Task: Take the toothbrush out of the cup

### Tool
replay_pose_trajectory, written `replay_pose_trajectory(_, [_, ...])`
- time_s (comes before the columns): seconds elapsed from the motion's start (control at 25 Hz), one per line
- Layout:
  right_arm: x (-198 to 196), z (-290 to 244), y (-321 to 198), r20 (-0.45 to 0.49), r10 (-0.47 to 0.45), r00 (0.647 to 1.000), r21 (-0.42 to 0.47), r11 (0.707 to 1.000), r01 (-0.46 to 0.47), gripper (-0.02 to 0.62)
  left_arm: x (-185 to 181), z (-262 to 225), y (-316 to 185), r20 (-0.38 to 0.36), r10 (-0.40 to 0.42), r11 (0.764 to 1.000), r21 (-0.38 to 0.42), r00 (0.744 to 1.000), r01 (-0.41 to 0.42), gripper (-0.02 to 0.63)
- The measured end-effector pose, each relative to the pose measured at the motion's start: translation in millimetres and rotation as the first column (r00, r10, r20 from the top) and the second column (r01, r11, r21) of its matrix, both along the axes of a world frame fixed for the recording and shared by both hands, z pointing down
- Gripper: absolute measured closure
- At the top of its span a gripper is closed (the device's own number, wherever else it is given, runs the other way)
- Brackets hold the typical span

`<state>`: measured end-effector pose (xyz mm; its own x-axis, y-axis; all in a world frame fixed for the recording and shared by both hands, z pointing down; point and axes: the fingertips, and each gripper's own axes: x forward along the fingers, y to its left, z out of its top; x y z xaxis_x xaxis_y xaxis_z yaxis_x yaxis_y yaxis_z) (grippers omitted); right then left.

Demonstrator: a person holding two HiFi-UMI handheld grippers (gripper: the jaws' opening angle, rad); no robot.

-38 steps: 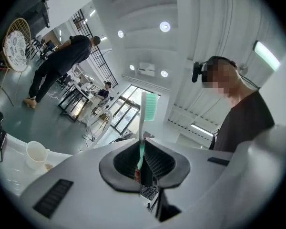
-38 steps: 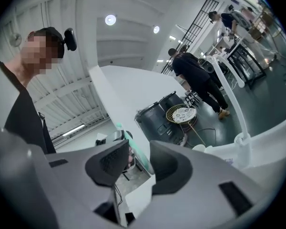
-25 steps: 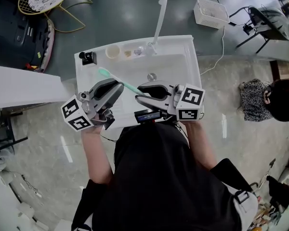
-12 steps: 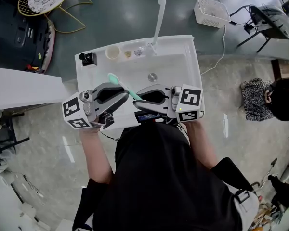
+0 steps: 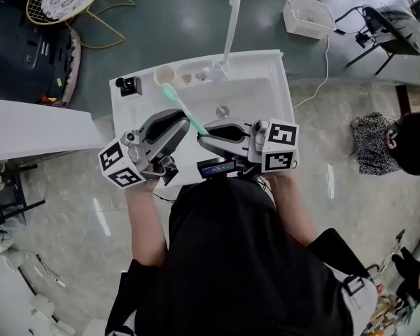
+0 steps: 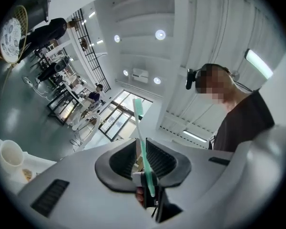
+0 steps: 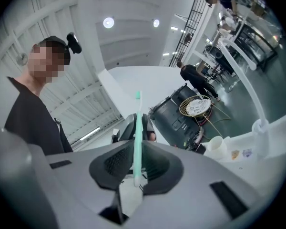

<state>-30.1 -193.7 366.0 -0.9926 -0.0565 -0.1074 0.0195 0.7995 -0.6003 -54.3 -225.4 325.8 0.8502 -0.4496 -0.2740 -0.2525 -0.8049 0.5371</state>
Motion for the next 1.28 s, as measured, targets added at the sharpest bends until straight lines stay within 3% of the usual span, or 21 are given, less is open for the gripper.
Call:
replay_pose_trajectory(0.36, [24.2,-6.7,-23.7,0.115,0.129,0.985,-0.131,0.985,-0.114,0.540,-26.0,20.7,-9.3,-0.078,-0.176,0.976,-0.144,0.981,0.164,0.557])
replay_pose_trajectory(0.44, [32.0,-9.7,-28.6,0.129,0.164,0.978,-0.131,0.980,-0.147,0.540,-25.7,30.2,-4.6,-0.093,-0.199,0.964,-0.196,0.976,0.178,0.594])
replay_pose_trajectory(0.72, [50.6,-30.3,-36.6,0.169,0.234,0.957,-0.096,0.971,-0.220,0.540,-6.1,40.9,16.8,-0.119,-0.177,0.956,-0.258,0.977,0.142,0.598])
replay_pose_trajectory(1.28, [61.0,-39.2,-27.4,0.180,0.225,0.958,-0.054,0.974,-0.219,0.540,7.9,39.3,17.7,-0.105,-0.189,0.952,-0.262,0.976,0.156,0.598])
